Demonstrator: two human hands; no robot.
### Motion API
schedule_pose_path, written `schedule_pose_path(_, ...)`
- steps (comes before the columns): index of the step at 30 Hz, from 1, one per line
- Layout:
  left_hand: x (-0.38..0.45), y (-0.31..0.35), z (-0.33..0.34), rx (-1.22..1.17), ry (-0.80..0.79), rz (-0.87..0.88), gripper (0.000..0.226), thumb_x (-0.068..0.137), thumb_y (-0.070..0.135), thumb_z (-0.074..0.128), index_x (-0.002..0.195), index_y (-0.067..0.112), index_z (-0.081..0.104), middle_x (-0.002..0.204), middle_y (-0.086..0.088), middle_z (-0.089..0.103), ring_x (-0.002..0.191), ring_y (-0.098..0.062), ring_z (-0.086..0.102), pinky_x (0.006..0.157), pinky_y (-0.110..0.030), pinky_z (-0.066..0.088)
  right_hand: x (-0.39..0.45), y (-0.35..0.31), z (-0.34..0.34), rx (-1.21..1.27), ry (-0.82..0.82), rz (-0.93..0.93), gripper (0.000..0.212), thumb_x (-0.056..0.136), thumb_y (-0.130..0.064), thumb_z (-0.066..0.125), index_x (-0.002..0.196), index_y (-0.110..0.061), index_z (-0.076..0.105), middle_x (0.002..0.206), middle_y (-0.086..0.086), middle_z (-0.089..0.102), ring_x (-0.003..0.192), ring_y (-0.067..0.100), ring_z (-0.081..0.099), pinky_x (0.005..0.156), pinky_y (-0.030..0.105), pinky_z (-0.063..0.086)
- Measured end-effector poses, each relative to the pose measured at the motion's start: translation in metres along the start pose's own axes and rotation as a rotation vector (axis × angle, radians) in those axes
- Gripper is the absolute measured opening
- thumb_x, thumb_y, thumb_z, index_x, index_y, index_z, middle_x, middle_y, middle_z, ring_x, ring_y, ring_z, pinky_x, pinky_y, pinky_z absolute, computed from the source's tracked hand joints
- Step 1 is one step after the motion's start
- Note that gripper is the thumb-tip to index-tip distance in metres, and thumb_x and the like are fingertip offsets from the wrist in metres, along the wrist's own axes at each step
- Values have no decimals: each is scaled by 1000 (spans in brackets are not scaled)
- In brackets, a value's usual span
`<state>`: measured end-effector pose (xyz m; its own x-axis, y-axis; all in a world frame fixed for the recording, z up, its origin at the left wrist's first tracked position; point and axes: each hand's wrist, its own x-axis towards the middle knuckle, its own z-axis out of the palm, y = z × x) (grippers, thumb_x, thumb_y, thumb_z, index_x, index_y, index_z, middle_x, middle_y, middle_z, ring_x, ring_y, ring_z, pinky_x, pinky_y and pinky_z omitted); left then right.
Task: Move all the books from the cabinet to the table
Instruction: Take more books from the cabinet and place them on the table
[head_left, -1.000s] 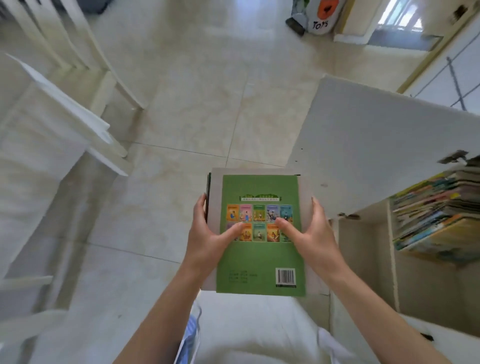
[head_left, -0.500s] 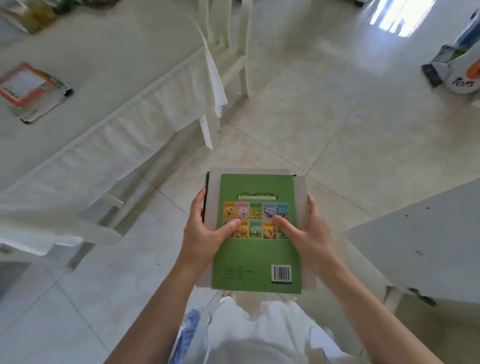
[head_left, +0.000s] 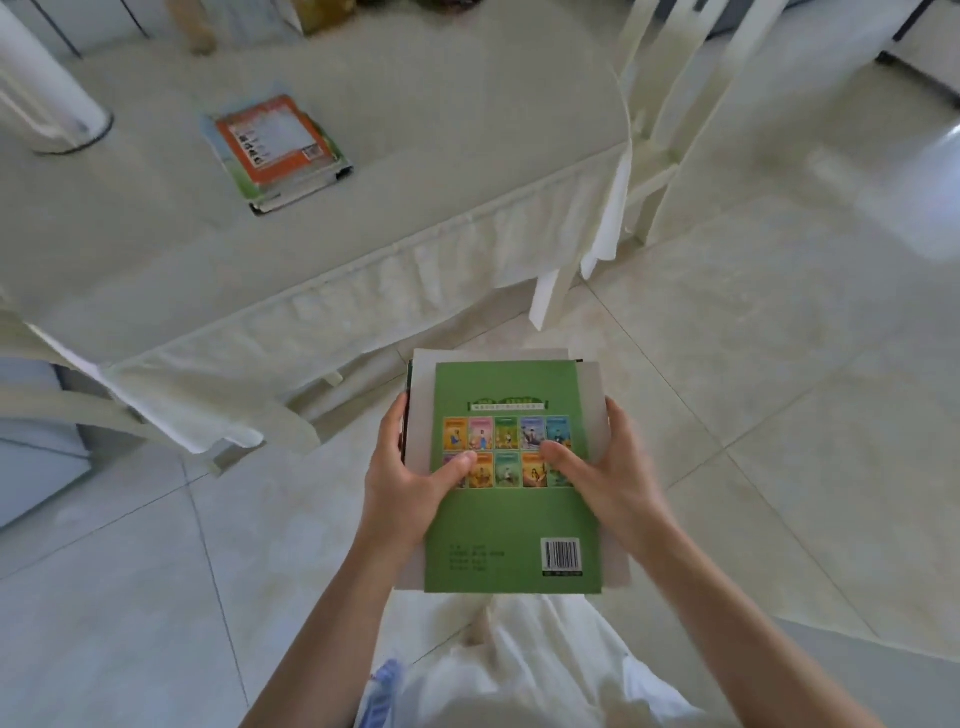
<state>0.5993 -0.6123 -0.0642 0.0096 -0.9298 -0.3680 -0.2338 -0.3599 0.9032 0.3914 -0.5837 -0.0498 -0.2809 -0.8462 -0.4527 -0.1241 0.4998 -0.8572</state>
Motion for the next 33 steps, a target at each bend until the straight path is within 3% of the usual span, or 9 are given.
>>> schedule_pose_path(5,76,32,-9,-31,122,2,92,70,24,86,145,36,34,122,14,62,103,-6,65,91,-44,56,88,-52,24,-35,-101,-82,57,77,-27,77,120,-34,39,106,-3,67,83,11,71,67,38,61)
schedule_pose_path(12,168,80,-23,-96,257,3,87,72,19,85,142,33,36,126,6,62,110,-12,64,93,-43,55,196,-135,48,-107,-257,-216,56,76,-29,77,119,-31,43,108,-5,67,91,12,70,76,42,60)
schedule_pose_path(17,227,93,-39,-140,310,-28,85,72,25,84,141,37,37,124,5,65,107,-17,67,89,-47,56,259,-169,73,-115,-334,-238,53,77,-21,77,115,-30,41,110,-2,66,92,10,69,76,33,59)
schedule_pose_path(21,282,104,-54,-152,330,-37,86,72,21,84,143,34,36,123,5,65,106,-16,67,89,-47,56,315,-192,96,-175,-329,-220,63,70,-36,80,121,-27,43,108,-7,66,94,10,68,81,39,58)
schedule_pose_path(24,328,114,-68,-140,317,-28,86,71,24,84,141,37,36,122,5,66,106,-17,67,88,-48,57,356,-211,116,-197,-310,-205,67,58,-55,78,114,-37,46,106,-9,67,95,12,68,81,46,58)
schedule_pose_path(27,373,128,-85,-126,301,-10,86,71,23,83,141,38,36,125,7,64,110,-15,65,90,-48,56,390,-231,136,-171,-319,-213,59,60,-53,77,109,-39,46,106,-7,68,94,12,69,82,47,57)
schedule_pose_path(30,411,145,-95,-88,287,26,89,73,17,83,143,33,32,132,14,55,118,-8,57,101,-44,49,415,-249,151,-180,-305,-214,67,65,-52,76,118,-30,41,108,-3,67,95,14,69,82,49,57)
schedule_pose_path(33,448,159,-97,-15,262,55,94,77,18,80,151,27,22,145,13,40,131,-7,41,112,-39,35,442,-262,162,-232,-257,-210,75,67,-57,70,128,-34,32,113,-2,64,97,19,68,83,51,56)
